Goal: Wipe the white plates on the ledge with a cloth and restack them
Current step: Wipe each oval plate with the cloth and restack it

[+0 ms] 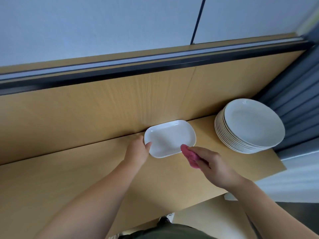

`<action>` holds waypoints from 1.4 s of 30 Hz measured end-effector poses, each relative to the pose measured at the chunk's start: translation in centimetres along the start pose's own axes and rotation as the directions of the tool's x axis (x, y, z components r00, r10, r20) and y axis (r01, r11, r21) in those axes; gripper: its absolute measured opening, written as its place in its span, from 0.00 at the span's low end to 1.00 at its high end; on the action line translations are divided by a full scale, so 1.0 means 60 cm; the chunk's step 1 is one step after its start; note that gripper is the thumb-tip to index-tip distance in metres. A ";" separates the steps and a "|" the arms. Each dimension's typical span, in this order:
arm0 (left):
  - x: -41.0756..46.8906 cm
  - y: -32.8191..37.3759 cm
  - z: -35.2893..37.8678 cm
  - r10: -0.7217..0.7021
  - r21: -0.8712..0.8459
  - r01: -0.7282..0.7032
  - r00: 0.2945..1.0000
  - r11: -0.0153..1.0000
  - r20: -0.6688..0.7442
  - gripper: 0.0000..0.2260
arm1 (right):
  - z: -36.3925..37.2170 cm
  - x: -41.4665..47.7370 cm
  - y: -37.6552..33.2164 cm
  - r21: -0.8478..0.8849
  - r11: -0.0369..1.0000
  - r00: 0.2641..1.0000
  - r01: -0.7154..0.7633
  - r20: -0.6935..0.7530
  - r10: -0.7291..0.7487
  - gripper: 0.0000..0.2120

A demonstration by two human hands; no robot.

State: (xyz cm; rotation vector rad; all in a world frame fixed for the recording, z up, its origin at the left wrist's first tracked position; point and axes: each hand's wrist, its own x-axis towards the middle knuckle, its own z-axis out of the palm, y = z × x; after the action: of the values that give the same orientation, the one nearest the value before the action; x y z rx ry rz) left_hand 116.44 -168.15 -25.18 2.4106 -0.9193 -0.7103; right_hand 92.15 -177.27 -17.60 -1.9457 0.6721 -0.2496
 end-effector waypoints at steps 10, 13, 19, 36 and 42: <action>0.026 0.000 0.028 -0.258 -0.237 0.259 0.965 0.937 0.033 0.05 | -0.035 0.010 0.007 -0.022 0.999 0.997 0.047 0.066 -0.045 0.14; 0.032 -0.003 0.028 -0.262 -0.250 0.260 0.965 0.933 0.027 0.03 | -0.039 0.009 0.009 -0.050 0.997 0.997 0.057 0.056 -0.055 0.13; 0.030 -0.001 0.005 -0.262 -0.277 0.258 0.965 0.925 0.025 0.04 | -0.037 0.004 0.003 -0.105 0.992 0.997 0.071 0.042 -0.067 0.15; -0.135 -0.253 -0.169 -0.360 -0.372 0.307 0.929 0.876 -0.082 0.05 | 0.167 0.070 -0.139 -0.089 0.963 0.962 0.252 0.132 -0.240 0.14; -0.176 -0.333 -0.181 -0.390 -0.338 0.344 0.918 0.876 -0.077 0.10 | 0.257 0.085 -0.178 -0.076 0.956 0.938 0.285 0.226 -0.261 0.08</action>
State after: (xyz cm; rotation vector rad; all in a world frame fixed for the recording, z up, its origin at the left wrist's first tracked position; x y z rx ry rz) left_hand 125.56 -144.79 -25.27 2.3212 -0.2562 -0.7406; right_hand 107.01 -164.81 -15.89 -2.1329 0.2767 -0.1730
